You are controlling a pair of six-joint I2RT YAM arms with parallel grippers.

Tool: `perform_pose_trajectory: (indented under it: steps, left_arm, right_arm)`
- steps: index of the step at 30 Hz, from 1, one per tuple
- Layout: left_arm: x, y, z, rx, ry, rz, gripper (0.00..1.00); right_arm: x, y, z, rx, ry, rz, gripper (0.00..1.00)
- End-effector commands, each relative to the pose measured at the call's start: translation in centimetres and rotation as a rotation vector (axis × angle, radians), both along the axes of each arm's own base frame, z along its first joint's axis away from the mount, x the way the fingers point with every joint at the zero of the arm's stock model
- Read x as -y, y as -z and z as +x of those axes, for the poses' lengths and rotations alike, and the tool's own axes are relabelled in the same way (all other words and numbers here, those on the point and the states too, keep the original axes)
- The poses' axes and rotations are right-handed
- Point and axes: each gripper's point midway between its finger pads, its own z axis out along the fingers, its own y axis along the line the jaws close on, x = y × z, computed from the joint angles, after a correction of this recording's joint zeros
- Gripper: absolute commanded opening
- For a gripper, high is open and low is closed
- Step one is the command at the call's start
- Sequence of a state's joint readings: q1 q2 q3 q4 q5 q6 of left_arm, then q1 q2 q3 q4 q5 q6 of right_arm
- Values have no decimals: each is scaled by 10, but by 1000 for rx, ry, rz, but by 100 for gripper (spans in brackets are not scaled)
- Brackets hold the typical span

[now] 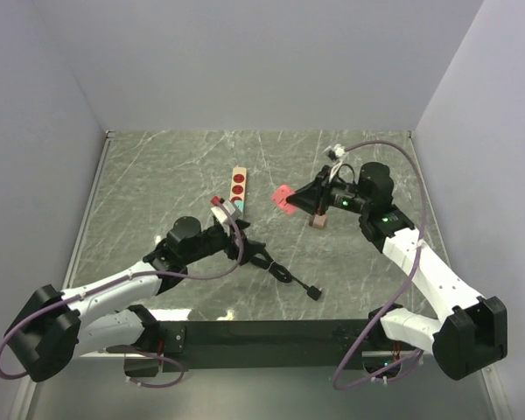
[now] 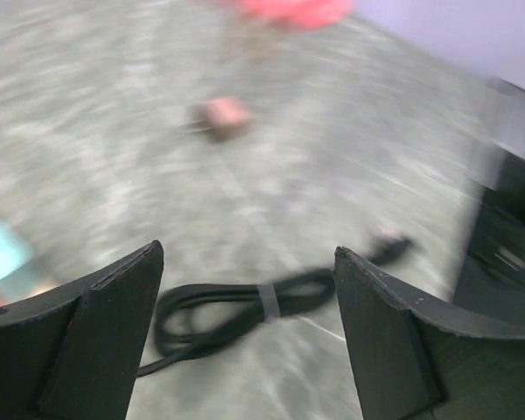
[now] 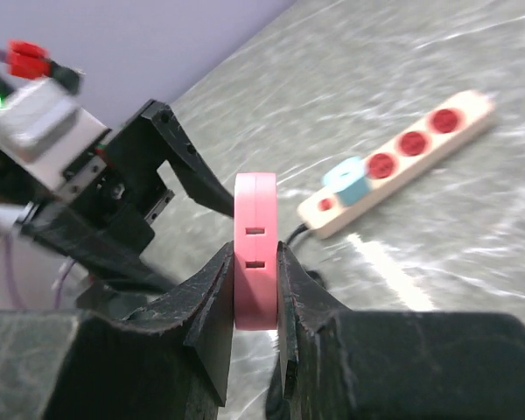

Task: Insert the plug

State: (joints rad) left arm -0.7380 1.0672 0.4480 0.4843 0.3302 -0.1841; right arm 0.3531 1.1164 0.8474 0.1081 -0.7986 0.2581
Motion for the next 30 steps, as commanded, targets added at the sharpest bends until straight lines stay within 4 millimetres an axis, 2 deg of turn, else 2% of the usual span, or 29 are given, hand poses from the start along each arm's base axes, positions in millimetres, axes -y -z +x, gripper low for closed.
perform_pose_trajectory:
  steps: [1, 2, 3, 4, 5, 9, 13, 16, 17, 19, 20, 22, 23, 27, 30]
  left_arm:
    - [-30, -4, 65, -26, -382, 30, 84]
    - [-40, 11, 80, -61, -492, 73, 83]
    - [-47, 20, 87, -86, -549, 107, 82]
    - [-48, 17, 95, -92, -593, 105, 82]
    - [-50, 28, 100, -118, -625, 127, 82]
    - [-75, 34, 124, -107, -840, 166, 81]
    - [-74, 30, 138, -89, -885, 187, 82]
    - [-68, 36, 147, -83, -887, 221, 83]
    - [-67, 47, 150, -88, -882, 260, 83]
    - [-61, 49, 157, -96, -871, 273, 83]
    - [-60, 62, 158, -111, -863, 308, 83]
    - [-57, 67, 162, -125, -857, 321, 83]
    - [-57, 77, 162, -143, -853, 345, 83]
    - [-54, 87, 163, -162, -846, 364, 81]
    - [-53, 92, 164, -162, -833, 377, 74]
  right_arm:
    - [17, -26, 12, 80, 91, 62, 0]
    - [20, -25, 13, 81, 106, 61, 0]
    - [21, -23, 15, 77, 117, 59, 0]
    - [21, -20, 15, 73, 119, 57, 0]
    - [22, -19, 16, 69, 128, 56, 0]
    - [24, -16, 17, 63, 139, 56, 0]
    - [24, -16, 14, 72, 128, 60, 0]
    - [23, -16, 12, 77, 123, 59, 0]
    - [24, -16, 12, 77, 123, 59, 0]
    - [23, -16, 12, 76, 119, 59, 0]
    - [23, -16, 12, 74, 119, 58, 0]
    - [23, -15, 12, 71, 119, 54, 0]
    - [23, -14, 12, 70, 119, 54, 0]
    - [23, -14, 12, 71, 120, 53, 0]
    - [23, -13, 13, 68, 123, 52, 0]
